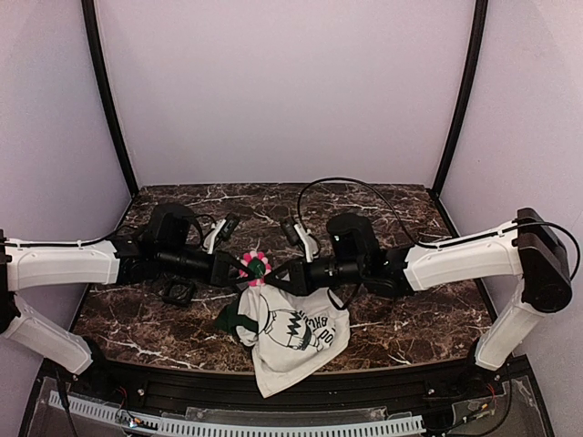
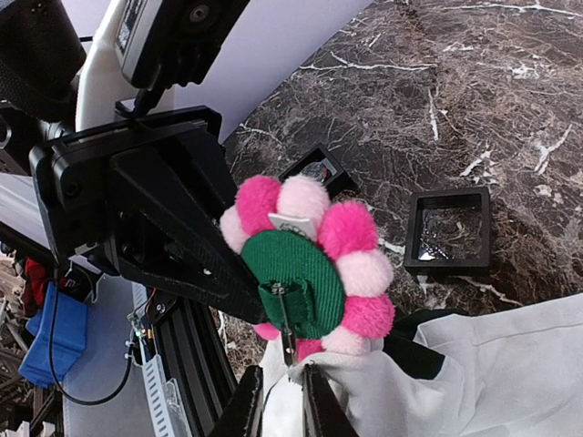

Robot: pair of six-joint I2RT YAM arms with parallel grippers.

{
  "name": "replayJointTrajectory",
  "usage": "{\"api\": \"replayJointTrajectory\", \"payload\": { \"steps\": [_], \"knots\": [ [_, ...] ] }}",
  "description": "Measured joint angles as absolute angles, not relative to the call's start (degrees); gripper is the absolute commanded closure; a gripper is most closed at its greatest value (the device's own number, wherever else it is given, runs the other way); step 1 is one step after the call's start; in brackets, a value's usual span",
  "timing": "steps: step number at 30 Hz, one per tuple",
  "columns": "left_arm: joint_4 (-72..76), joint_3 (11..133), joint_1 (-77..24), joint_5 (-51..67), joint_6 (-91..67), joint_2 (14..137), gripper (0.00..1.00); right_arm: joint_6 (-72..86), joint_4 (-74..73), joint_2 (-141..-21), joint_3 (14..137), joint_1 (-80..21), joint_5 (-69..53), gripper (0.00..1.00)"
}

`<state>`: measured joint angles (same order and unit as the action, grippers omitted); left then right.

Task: Remove the brooch from the garment
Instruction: Open the brooch on the crumpled clothing.

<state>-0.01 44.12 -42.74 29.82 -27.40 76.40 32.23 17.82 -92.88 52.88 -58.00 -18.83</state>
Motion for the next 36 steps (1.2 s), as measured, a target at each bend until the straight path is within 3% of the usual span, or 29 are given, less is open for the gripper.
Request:
{"api": "replayJointTrajectory", "payload": {
  "steps": [6,9,10,36],
  "knots": [
    [-0.1,44.1,-42.7,29.8,-27.5,76.6,0.99,33.0,18.0,-95.0,53.8,-58.2,-18.3,0.84],
    [-0.1,44.1,-42.6,30.1,-27.9,76.9,0.99,33.6,18.2,-96.4,54.3,-58.4,-17.8,0.99],
    [-0.1,44.1,-42.6,30.0,-28.1,77.0,0.99,33.8,18.4,-96.8,54.5,-58.5,-17.6,1.0],
    [-4.2,46.9,-41.8,31.1,-28.9,79.1,0.99,39.0,18.7,-96.9,56.4,-61.1,-5.7,1.0]
  ]
}}
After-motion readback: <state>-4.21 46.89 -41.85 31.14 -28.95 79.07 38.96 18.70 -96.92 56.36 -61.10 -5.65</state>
